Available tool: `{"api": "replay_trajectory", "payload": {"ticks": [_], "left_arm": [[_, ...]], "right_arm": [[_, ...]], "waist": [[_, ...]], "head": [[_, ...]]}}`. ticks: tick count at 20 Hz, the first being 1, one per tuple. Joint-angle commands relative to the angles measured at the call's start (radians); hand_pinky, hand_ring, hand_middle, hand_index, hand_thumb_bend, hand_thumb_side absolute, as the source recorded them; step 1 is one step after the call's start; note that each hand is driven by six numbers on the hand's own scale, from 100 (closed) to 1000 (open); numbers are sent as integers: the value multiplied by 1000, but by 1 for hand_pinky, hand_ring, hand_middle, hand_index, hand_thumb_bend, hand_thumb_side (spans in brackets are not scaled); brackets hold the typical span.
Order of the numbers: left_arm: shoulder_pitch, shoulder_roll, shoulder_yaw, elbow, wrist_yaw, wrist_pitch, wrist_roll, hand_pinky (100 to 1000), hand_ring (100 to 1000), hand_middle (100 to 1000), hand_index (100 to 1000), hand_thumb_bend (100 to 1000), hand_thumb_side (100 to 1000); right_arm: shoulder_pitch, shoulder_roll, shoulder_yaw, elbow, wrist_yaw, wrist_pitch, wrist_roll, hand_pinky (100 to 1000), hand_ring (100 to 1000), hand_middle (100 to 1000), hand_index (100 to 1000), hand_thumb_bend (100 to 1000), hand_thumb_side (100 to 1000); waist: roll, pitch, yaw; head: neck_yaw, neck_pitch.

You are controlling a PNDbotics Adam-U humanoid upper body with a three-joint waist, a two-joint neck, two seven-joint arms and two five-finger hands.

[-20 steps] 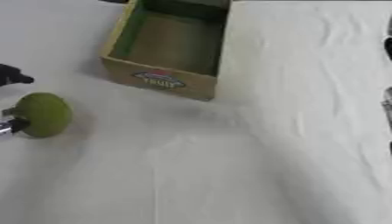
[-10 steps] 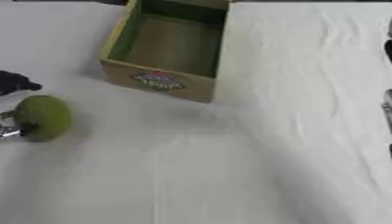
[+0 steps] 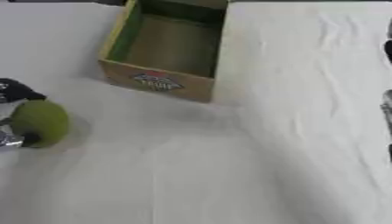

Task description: Pick up objects on the table and place them in the box.

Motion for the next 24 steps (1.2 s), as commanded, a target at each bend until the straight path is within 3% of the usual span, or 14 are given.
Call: {"api": "replay_trajectory", "payload": {"ticks": [1,3,5,7,8,11,14,19,22,24], "left_arm": [[-13,17,-6,-17,-9,-12,-9,966,880,643,926,480,763],[-13,17,-10,-26,-8,-17,-12,958,866,625,917,478,743],[-13,18,-12,-33,-6,-18,-16,932,831,591,900,475,610],[-12,19,-16,-43,0,-18,-20,918,816,575,886,463,568],[-11,19,-19,-49,3,-18,-23,895,793,552,838,440,506],[-9,21,-24,-67,12,-15,-30,863,763,516,784,406,448],[-7,22,-27,-76,20,-8,-42,799,706,465,709,340,325],[-5,23,-29,-87,33,5,-53,677,639,457,672,248,172],[-4,24,-29,-96,46,12,-56,627,610,453,660,149,100],[-3,25,-28,-105,56,17,-59,627,610,453,660,149,100]], "right_arm": [[-8,-17,-8,-16,-6,0,-1,795,715,495,754,100,470],[-8,-16,-8,-16,-7,0,-1,795,715,495,754,100,470],[-7,-16,-8,-16,-7,-1,-1,796,716,495,754,100,470],[-7,-16,-9,-16,-8,0,-1,796,716,495,754,100,470],[-7,-15,-9,-16,-8,0,-1,796,716,495,754,100,470],[-7,-15,-9,-16,-10,1,-1,796,716,495,754,100,470],[-7,-16,-9,-16,-11,0,-2,795,715,495,754,100,470],[-6,-16,-10,-16,-12,-1,-4,795,715,495,754,100,470],[-5,-16,-10,-16,-12,-2,-4,795,715,495,754,100,470],[-5,-16,-10,-16,-13,-2,-5,795,715,495,754,100,470]], "waist": [[3,-24,-2],[3,-25,-2],[3,-25,-3],[4,-26,-3],[5,-26,-4],[5,-27,-5],[5,-28,-6],[5,-29,-6],[4,-30,-6],[4,-30,-6]], "head": [[1,-9],[2,-9],[2,-9],[1,-8],[2,-8],[1,-6],[1,-4],[0,-2],[-1,0],[-1,0]]}}
